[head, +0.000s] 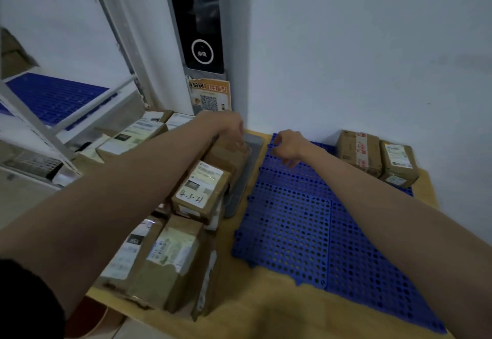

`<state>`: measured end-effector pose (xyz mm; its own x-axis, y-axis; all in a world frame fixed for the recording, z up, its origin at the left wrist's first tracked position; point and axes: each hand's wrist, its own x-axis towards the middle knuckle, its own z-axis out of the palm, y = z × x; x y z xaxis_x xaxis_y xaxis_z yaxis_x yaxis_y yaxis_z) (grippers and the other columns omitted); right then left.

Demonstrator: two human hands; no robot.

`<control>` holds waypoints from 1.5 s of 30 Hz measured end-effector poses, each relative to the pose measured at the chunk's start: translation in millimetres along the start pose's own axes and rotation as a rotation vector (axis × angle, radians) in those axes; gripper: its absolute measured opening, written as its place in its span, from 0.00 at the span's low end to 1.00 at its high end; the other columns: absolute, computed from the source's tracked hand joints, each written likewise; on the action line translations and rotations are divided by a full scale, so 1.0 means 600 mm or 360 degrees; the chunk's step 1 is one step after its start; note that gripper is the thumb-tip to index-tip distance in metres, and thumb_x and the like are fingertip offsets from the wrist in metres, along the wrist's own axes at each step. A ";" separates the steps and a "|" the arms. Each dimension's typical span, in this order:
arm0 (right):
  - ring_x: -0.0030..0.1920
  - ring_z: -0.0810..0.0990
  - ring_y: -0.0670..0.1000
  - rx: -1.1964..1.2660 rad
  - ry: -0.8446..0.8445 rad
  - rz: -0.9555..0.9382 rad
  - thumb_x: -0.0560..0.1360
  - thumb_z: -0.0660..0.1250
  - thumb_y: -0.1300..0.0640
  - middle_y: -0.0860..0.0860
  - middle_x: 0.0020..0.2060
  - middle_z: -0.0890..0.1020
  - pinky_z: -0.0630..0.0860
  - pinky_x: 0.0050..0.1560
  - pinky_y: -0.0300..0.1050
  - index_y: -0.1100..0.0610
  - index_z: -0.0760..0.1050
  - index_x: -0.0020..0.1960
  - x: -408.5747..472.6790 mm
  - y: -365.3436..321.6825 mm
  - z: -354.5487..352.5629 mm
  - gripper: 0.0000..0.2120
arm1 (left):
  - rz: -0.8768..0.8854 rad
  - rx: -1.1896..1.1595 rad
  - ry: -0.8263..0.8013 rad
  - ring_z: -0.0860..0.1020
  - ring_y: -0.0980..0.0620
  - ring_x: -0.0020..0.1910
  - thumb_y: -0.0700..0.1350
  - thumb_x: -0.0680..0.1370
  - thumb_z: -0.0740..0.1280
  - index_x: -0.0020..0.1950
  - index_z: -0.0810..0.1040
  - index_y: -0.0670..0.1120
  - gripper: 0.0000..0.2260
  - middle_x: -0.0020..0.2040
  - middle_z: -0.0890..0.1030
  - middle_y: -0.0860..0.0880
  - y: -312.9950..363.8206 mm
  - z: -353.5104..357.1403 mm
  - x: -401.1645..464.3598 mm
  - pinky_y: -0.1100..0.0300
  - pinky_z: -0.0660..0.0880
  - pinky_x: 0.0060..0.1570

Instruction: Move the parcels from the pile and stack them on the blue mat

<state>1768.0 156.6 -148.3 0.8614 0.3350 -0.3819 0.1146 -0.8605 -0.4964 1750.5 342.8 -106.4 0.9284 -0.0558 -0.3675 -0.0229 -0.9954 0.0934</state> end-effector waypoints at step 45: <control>0.43 0.81 0.56 -0.0209 -0.0008 -0.0055 0.77 0.67 0.58 0.56 0.56 0.77 0.81 0.36 0.47 0.59 0.73 0.63 0.178 -0.368 0.134 0.15 | -0.0236 -0.0188 -0.0005 0.77 0.45 0.53 0.53 0.78 0.68 0.58 0.78 0.41 0.17 0.58 0.78 0.43 -0.500 -0.036 0.027 0.55 0.73 0.55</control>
<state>1794.8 412.9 -141.9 0.8533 0.3669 -0.3706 0.2080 -0.8911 -0.4034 1780.4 642.2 -120.2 0.9172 0.0907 -0.3879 0.1582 -0.9766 0.1456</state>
